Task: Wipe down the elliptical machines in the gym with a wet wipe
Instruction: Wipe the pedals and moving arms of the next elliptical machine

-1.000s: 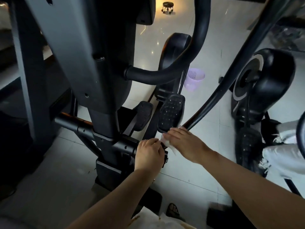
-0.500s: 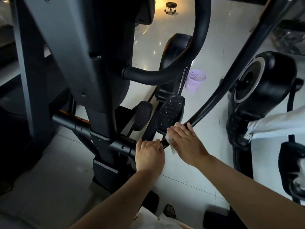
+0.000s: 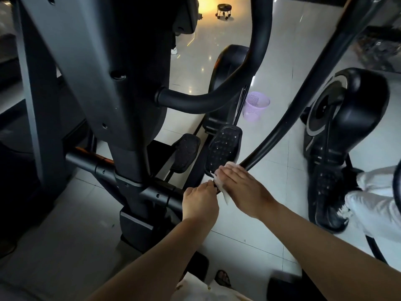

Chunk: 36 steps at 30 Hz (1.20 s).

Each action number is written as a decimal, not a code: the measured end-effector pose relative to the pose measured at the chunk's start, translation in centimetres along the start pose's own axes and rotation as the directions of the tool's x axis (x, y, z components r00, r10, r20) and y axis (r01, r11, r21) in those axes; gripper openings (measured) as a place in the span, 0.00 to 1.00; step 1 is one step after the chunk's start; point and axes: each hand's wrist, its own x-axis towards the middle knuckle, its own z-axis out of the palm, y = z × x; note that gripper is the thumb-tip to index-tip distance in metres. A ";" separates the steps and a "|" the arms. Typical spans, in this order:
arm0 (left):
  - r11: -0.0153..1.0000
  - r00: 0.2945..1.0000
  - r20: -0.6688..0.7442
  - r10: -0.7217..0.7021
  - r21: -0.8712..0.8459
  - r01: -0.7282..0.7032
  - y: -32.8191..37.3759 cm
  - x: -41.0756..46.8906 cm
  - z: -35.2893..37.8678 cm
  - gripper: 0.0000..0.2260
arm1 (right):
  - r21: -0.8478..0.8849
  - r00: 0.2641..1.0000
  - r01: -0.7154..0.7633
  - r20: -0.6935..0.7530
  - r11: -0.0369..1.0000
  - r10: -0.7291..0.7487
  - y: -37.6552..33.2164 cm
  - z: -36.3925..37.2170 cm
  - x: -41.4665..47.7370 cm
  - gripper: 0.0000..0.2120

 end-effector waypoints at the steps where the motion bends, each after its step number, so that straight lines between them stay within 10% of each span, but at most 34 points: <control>1: 1.000 1.000 -0.013 -0.004 -0.014 0.004 -0.1 -0.1 0.1 0.15 | -0.017 0.999 -0.039 -0.014 0.999 0.039 0.5 -0.1 0.0 0.25; 27: 0.994 0.999 -0.005 0.031 0.106 -0.031 0.8 0.4 -0.5 0.18 | -0.028 0.982 -0.175 -0.070 0.984 0.173 0.5 0.4 -0.5 0.27; 32: 0.994 0.998 -0.030 0.054 0.098 -0.050 0.8 0.3 -0.6 0.15 | -0.056 0.996 0.078 -0.043 0.995 -0.081 -0.3 1.1 -1.0 0.24; 36: 0.995 0.999 -0.014 0.042 0.089 -0.041 0.8 0.3 -0.4 0.17 | -0.055 0.981 -0.188 -0.069 0.981 0.184 2.2 0.2 -1.0 0.26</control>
